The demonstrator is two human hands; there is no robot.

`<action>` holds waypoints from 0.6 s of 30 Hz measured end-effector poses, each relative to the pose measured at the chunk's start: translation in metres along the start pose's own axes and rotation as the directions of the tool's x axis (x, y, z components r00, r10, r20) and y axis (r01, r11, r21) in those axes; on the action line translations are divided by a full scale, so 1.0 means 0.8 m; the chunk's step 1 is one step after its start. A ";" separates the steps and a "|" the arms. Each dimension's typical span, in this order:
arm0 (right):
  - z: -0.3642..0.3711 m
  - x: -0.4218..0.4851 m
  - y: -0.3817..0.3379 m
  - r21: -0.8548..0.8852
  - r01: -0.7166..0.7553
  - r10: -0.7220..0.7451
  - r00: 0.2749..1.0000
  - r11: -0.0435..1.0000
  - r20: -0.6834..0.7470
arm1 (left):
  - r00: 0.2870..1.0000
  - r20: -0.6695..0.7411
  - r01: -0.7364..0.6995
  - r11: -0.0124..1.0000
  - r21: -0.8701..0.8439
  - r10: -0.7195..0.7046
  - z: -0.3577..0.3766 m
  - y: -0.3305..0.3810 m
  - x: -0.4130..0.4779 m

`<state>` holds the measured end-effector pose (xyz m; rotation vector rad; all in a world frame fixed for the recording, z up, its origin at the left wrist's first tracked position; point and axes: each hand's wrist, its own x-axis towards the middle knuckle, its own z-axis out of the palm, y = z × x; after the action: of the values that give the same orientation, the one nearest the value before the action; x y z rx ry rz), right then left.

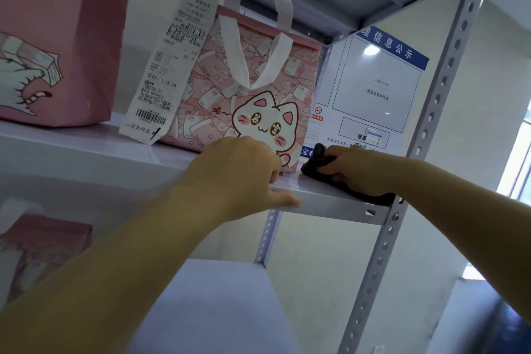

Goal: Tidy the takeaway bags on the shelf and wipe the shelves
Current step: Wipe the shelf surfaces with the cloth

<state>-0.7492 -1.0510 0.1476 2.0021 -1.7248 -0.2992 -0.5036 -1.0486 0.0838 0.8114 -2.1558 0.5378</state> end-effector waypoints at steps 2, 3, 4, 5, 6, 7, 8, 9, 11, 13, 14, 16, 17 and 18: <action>-0.004 0.006 -0.009 -0.048 -0.053 0.054 0.998 0.997 0.034 | 1.000 0.000 0.007 1.000 -0.007 -0.007 0.000 0.000 0.000; -0.006 0.008 -0.015 -0.085 -0.071 0.075 0.996 0.994 0.041 | 1.000 0.002 0.009 1.000 -0.007 -0.009 -0.001 0.000 0.000; -0.008 0.009 -0.021 -0.114 -0.084 0.089 0.995 0.990 0.040 | 1.000 0.003 0.011 1.000 -0.006 -0.011 -0.001 0.000 0.000; -0.009 0.009 -0.026 -0.130 -0.087 0.092 0.995 0.988 0.035 | 1.000 0.001 0.012 1.000 -0.007 -0.012 -0.001 0.000 0.000; -0.011 0.007 -0.029 -0.135 -0.085 0.090 0.995 0.987 0.032 | 1.000 -0.003 0.012 1.000 -0.009 -0.012 -0.002 0.000 -0.001; -0.015 0.003 -0.032 -0.136 -0.080 0.085 0.996 0.988 0.032 | 1.000 -0.006 0.012 1.000 -0.010 -0.012 -0.002 0.001 -0.001; -0.019 -0.002 -0.036 -0.138 -0.070 0.075 0.997 0.988 0.035 | 1.000 -0.006 0.013 1.000 -0.009 -0.013 -0.003 0.001 -0.001; -0.025 -0.010 -0.040 -0.146 -0.055 0.061 0.997 0.988 0.040 | 1.000 -0.005 0.015 1.000 -0.005 -0.015 -0.003 0.002 -0.002; -0.035 -0.027 -0.048 -0.160 -0.022 0.029 0.999 0.987 0.042 | 1.000 0.006 0.020 1.000 0.005 -0.020 -0.004 0.003 -0.001; -0.044 -0.047 -0.059 -0.153 -0.017 0.021 0.999 0.988 0.028 | 0.999 0.025 0.035 0.999 0.018 -0.036 -0.006 0.005 -0.001; -0.048 -0.057 -0.065 -0.142 -0.026 0.029 0.999 0.990 0.019 | 0.998 0.035 0.046 0.998 0.033 -0.047 -0.007 0.007 -0.001; -0.060 -0.078 -0.077 -0.110 -0.046 0.047 0.999 0.993 0.006 | 0.997 0.051 0.062 0.995 0.080 -0.066 -0.011 0.012 -0.002; -0.065 -0.089 -0.083 -0.089 -0.055 0.056 0.998 0.994 0.000 | 0.996 0.059 0.064 0.992 0.106 -0.071 -0.012 0.015 -0.002; -0.070 -0.100 -0.089 -0.077 -0.067 0.066 0.998 0.995 -0.008 | 0.995 0.066 0.065 0.990 0.129 -0.074 -0.013 0.019 -0.004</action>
<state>-0.6762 -0.9544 0.1500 1.8848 -1.7457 -0.3332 -0.5068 -1.0305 0.0863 0.9846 -2.1662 0.6236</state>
